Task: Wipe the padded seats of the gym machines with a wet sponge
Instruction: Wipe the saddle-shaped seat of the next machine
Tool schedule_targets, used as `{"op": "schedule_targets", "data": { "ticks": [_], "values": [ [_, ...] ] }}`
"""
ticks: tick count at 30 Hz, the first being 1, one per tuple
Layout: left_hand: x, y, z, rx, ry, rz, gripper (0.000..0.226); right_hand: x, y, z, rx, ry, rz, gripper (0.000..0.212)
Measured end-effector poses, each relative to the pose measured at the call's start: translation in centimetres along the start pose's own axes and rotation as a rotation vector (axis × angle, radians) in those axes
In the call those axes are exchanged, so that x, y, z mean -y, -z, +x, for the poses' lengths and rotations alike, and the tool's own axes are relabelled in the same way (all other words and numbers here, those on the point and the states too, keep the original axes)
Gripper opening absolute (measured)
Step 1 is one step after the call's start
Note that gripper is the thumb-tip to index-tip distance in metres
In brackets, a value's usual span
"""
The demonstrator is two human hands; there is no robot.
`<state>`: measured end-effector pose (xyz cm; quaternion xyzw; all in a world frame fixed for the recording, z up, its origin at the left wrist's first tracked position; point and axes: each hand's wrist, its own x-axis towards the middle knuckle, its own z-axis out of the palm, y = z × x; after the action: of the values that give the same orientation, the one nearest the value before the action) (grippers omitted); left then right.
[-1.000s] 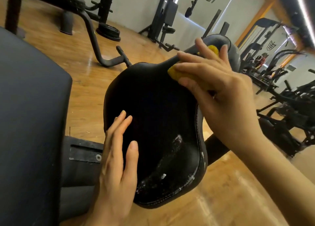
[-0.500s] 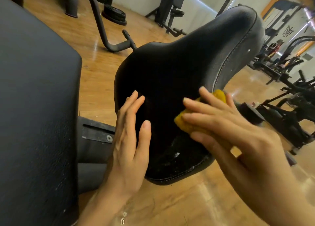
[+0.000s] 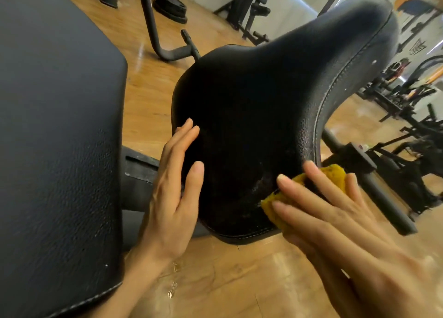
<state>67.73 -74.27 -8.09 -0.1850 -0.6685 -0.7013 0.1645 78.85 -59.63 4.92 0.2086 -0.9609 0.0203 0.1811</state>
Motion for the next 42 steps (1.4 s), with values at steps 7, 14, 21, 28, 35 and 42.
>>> {"op": "schedule_targets", "data": {
  "ticks": [7,14,21,28,35,42],
  "values": [
    [0.7,-0.1,-0.2,0.057,-0.014,0.018,0.049,0.7,-1.8,6.7,-0.03,0.024,-0.234,0.026],
    [0.9,-0.1,0.0,0.061,-0.013,0.019,0.048,1.8,-1.6,1.7,0.084,0.018,-0.165,0.031],
    [1.2,0.0,0.1,0.06,-0.039,0.008,0.05,1.8,-3.2,0.0,0.108,0.083,-0.358,0.037],
    [1.3,0.2,0.0,0.096,-0.021,-0.018,0.049,3.5,-5.3,4.2,0.023,0.025,-0.27,0.037],
    [2.7,1.2,-0.3,0.043,0.002,-0.015,0.047,2.8,-3.2,-1.2,0.231,0.133,-0.419,0.04],
    [3.5,1.5,-0.3,0.1,0.018,-0.138,0.047,5.8,-6.9,5.0,0.275,0.072,-0.519,0.043]
  ]
}}
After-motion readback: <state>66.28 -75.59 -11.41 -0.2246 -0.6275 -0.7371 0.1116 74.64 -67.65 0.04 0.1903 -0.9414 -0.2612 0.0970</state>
